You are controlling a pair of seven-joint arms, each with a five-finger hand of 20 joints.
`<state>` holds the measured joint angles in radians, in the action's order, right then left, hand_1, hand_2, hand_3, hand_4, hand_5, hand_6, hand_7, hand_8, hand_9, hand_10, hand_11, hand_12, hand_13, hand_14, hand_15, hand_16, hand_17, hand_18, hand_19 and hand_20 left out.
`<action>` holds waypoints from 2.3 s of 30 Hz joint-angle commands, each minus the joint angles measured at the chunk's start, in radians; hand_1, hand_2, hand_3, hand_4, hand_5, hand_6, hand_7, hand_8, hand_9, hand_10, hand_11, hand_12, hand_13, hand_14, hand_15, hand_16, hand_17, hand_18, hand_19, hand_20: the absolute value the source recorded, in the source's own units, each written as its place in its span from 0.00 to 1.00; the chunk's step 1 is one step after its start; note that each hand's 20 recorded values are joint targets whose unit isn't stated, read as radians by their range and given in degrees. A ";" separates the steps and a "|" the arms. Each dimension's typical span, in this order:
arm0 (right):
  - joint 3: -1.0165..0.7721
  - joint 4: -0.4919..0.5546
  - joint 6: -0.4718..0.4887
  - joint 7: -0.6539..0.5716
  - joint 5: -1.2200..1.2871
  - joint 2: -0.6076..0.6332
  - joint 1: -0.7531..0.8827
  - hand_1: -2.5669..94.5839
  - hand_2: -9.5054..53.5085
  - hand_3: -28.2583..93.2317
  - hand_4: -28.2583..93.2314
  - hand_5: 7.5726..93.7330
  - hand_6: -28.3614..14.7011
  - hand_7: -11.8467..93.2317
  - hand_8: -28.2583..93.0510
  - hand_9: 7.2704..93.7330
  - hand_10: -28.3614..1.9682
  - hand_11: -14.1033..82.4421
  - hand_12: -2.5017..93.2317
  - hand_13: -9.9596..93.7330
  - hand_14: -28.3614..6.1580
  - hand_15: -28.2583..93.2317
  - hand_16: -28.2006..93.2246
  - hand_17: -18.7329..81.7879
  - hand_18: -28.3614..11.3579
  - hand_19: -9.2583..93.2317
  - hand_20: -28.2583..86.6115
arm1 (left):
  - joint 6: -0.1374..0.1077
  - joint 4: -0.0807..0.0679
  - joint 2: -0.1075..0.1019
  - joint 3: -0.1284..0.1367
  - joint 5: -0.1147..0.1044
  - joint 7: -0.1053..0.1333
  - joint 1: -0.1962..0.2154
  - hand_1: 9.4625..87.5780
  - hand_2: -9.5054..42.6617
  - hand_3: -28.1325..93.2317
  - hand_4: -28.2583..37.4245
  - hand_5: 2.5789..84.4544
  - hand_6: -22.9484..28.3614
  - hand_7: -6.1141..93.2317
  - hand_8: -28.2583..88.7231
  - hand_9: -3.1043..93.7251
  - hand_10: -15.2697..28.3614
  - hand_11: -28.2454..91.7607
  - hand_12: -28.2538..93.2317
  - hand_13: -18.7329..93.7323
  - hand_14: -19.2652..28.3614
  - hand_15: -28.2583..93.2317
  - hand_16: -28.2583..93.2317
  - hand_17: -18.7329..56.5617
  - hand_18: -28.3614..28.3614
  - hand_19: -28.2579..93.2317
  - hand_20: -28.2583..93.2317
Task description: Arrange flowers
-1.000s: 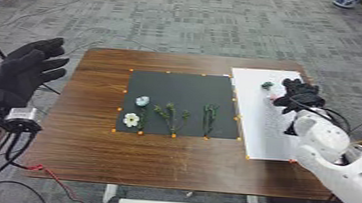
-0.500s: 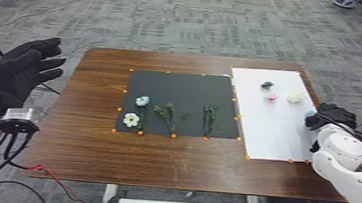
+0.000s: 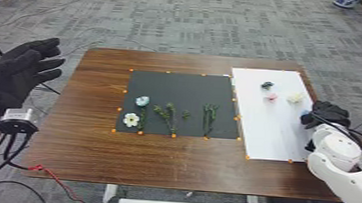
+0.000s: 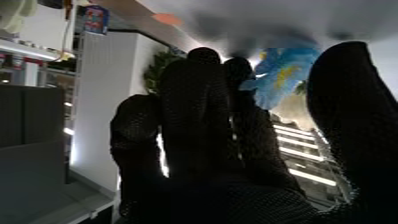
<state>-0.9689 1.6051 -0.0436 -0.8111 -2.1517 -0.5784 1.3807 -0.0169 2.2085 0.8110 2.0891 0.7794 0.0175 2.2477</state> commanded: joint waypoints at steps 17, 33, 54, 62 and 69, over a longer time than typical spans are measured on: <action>0.231 0.115 -0.321 0.173 -0.035 -0.008 -0.219 0.54 0.00 0.93 0.00 0.74 0.69 0.59 0.26 0.85 0.75 0.46 0.62 0.78 0.66 0.82 0.58 0.58 0.21 0.98 0.71 | -0.015 0.010 0.005 0.024 0.002 -0.001 0.029 0.19 0.10 0.80 0.00 0.26 0.49 0.34 0.14 0.20 0.60 0.48 0.35 0.25 0.70 0.62 0.18 0.11 0.85 0.56 0.33; 0.968 0.047 -0.422 0.336 0.055 -0.395 -0.895 0.53 0.00 0.93 0.01 0.75 0.69 0.57 0.27 0.86 0.76 0.45 0.62 0.79 0.66 0.82 0.57 0.58 0.21 0.98 0.71 | -0.005 -0.017 -0.040 -0.028 0.003 -0.007 -0.052 0.19 0.10 0.80 0.00 0.26 0.49 0.34 0.14 0.20 0.60 0.48 0.35 0.25 0.69 0.62 0.18 0.11 0.85 0.56 0.33; 1.108 -0.158 -0.286 0.282 -0.019 -0.582 -0.891 0.53 0.00 0.93 0.00 0.75 0.69 0.57 0.25 0.86 0.75 0.44 0.61 0.78 0.64 0.83 0.57 0.58 0.21 0.98 0.71 | 0.021 -0.042 -0.107 -0.047 -0.006 0.001 -0.174 0.19 0.10 0.80 0.00 0.26 0.50 0.34 0.14 0.20 0.60 0.48 0.35 0.25 0.70 0.62 0.18 0.11 0.85 0.56 0.33; 1.094 -0.170 -0.260 0.264 -0.049 -0.592 -0.876 0.53 0.00 0.93 0.00 0.75 0.69 0.58 0.24 0.86 0.75 0.44 0.61 0.77 0.65 0.83 0.57 0.57 0.21 0.98 0.71 | 0.024 -0.040 -0.100 -0.046 -0.006 0.003 -0.163 0.19 0.09 0.80 0.00 0.26 0.50 0.33 0.14 0.20 0.60 0.48 0.35 0.25 0.70 0.62 0.18 0.11 0.85 0.56 0.33; 1.138 -0.245 -0.243 0.228 -0.031 -0.663 -0.902 0.53 0.00 0.93 0.00 0.76 0.70 0.58 0.22 0.86 0.76 0.43 0.61 0.77 0.64 0.83 0.57 0.57 0.21 0.98 0.72 | 0.032 -0.045 -0.103 -0.058 -0.007 -0.004 -0.170 0.19 0.10 0.80 0.00 0.26 0.49 0.33 0.14 0.20 0.60 0.48 0.35 0.25 0.70 0.62 0.18 0.11 0.85 0.56 0.33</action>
<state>0.1343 1.4231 -0.3046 -0.5487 -2.1831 -1.1703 0.5097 -0.0034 2.1623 0.7008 2.0408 0.7762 0.0192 2.0810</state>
